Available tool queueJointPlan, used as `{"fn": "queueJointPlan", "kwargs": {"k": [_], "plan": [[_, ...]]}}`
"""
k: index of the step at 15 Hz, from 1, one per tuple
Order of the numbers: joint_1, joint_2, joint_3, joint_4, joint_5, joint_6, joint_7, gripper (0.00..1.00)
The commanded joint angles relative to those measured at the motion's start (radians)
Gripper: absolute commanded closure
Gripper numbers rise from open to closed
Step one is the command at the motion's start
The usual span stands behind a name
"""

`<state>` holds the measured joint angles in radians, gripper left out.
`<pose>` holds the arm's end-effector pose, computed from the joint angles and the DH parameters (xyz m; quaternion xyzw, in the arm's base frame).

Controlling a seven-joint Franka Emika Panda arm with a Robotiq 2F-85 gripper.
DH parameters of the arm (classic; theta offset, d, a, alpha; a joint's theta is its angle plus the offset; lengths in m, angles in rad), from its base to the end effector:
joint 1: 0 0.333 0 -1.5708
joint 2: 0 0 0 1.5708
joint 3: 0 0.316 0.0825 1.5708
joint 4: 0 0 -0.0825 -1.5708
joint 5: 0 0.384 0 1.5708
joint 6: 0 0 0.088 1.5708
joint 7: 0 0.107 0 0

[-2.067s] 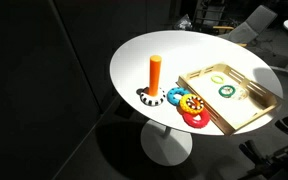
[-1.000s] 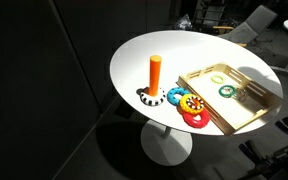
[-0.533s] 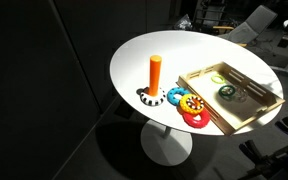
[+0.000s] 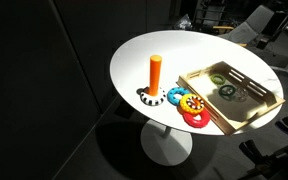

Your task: Pick up the black and white ring and put it in the tray

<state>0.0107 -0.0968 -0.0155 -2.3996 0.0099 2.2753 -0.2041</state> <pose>0.4774 -0.0020 0.3508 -0.9952 -0.0963 0.0132 0.0059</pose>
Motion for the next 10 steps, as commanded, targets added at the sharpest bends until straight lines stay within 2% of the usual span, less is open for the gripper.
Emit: {"fn": "queueJointPlan", "kwargs": {"k": [1,10], "plan": [[-0.001,0.000,0.001,0.002,0.000,-0.002,0.000,0.00],[0.039,0.065,0.048,0.014,0.016,0.019,-0.002,0.00]]}}
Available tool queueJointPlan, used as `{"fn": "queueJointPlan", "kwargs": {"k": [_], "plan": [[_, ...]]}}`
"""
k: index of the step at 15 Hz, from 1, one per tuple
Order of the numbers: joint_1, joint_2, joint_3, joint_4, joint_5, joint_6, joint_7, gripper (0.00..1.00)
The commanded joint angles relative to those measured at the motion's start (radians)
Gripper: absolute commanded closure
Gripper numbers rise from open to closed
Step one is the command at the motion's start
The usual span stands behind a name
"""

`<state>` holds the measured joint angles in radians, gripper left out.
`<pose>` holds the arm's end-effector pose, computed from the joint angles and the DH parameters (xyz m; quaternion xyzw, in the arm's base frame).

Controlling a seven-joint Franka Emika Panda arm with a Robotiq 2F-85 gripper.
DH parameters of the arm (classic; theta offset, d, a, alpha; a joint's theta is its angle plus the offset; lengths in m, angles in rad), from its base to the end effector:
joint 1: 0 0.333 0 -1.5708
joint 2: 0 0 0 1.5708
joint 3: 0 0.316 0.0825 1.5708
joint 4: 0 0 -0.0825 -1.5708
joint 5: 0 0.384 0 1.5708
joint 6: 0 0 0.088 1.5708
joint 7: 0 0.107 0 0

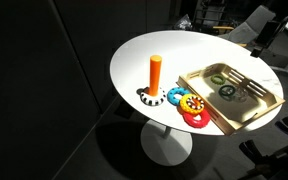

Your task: Pick up the black and white ring and put it in the tray

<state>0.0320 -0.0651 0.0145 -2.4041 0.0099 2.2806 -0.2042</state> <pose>0.4763 0.0224 0.3343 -0.9921 -0.1216 0.0289 0.0055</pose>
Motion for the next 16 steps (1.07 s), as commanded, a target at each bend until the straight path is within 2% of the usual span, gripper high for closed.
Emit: {"fn": "queueJointPlan", "kwargs": {"k": [1,7,16], "plan": [[0.025,0.046,0.026,0.023,0.017,0.016,-0.003,0.00],[0.065,0.129,0.076,0.046,0.031,0.027,-0.005,0.00],[0.110,0.241,0.127,0.080,-0.003,0.126,0.054,0.00]]}}
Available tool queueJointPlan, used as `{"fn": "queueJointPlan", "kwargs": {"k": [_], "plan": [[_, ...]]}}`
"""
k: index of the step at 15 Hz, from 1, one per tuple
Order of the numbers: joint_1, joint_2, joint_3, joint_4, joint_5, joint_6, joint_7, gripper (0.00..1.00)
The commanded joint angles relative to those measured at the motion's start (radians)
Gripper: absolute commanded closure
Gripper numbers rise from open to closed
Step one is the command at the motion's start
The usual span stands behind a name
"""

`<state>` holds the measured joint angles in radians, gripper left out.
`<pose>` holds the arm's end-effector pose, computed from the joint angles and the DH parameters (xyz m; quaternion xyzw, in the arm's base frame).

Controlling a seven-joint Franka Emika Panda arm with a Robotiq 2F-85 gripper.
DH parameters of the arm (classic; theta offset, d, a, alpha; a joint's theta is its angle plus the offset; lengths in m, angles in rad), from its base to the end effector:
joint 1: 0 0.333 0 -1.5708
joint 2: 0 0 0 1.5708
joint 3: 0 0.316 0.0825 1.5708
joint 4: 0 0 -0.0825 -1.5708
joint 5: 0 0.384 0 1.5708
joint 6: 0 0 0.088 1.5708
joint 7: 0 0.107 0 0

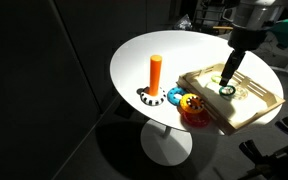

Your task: Pick up the black and white ring and put it in the tray

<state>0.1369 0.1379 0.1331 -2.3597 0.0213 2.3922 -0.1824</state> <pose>0.4798 0.1337 0.2621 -0.9749 -0.2158 0.0528 0.0137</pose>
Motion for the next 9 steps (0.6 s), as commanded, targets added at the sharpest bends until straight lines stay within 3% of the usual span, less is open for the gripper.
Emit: {"fn": "queueJointPlan", "kwargs": {"k": [1,9], "plan": [[-0.002,0.011,0.009,0.006,-0.001,0.006,0.005,0.00],[0.002,0.028,0.014,0.012,-0.004,0.016,0.009,0.00]]}}
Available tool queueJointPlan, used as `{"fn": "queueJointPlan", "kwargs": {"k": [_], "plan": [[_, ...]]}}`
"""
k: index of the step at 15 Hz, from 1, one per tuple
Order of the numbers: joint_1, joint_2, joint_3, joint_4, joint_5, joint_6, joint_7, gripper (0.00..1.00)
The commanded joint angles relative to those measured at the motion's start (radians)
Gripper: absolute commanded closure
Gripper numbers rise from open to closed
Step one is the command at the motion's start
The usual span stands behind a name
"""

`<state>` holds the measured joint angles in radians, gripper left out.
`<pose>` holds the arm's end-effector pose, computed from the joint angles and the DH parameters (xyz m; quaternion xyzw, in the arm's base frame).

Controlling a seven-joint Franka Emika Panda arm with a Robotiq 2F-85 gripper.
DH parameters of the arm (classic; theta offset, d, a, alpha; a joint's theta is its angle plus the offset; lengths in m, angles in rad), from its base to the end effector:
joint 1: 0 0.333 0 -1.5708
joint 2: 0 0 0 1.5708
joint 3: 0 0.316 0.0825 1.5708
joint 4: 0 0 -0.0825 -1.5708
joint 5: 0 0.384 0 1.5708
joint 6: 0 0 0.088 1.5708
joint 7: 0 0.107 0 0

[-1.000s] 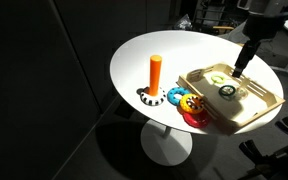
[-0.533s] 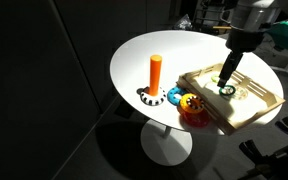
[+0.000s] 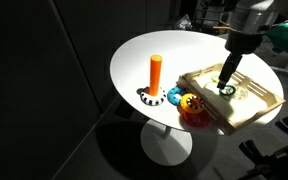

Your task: Pick up the black and white ring and put it in the tray

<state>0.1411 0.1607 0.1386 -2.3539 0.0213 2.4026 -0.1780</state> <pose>0.4800 0.1389 0.2538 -0.9742 -0.2182 0.0561 0.0150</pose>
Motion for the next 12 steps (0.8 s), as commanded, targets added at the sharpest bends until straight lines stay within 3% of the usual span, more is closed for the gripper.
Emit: {"fn": "queueJointPlan", "kwargs": {"k": [1,12], "plan": [[0.000,0.009,0.010,0.010,-0.007,0.009,0.008,0.00],[0.057,0.106,0.033,0.063,-0.085,0.067,0.048,0.00]]}}
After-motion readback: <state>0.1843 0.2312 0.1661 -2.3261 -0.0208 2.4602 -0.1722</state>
